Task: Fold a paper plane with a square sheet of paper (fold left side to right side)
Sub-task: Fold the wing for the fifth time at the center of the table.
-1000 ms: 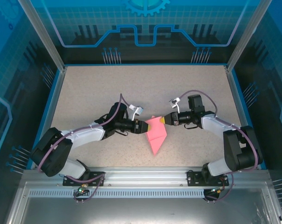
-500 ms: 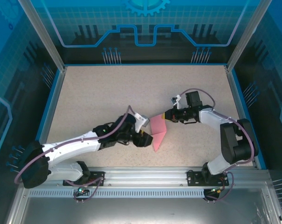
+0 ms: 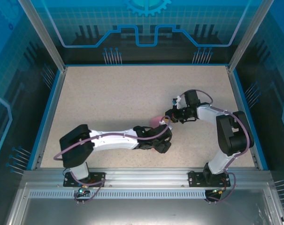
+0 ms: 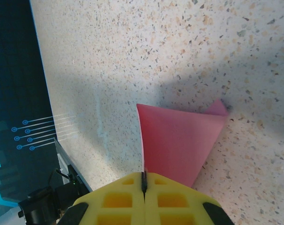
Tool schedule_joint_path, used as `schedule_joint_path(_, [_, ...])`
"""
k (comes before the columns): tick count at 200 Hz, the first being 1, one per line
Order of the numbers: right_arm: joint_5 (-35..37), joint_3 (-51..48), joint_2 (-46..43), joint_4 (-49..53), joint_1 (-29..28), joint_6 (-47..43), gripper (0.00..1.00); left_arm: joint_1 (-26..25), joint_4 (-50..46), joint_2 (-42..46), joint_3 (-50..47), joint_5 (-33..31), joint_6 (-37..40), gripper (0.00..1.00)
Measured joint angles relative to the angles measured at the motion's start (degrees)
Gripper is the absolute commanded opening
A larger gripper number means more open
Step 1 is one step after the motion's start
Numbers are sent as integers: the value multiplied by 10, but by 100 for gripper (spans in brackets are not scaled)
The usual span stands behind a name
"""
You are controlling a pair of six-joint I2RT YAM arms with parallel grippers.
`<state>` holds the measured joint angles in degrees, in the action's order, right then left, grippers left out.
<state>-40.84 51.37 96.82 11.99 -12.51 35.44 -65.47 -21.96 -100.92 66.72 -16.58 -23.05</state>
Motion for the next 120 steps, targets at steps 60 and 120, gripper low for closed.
schedule_joint_path(60, [2, 0, 9, 0, 0, 6, 0, -15, -99, -95, 86, -87, -40, 58])
schedule_joint_path(120, [6, 4, 19, 1, -4, 6, 0, -15, -139, -122, 105, -117, -54, 42])
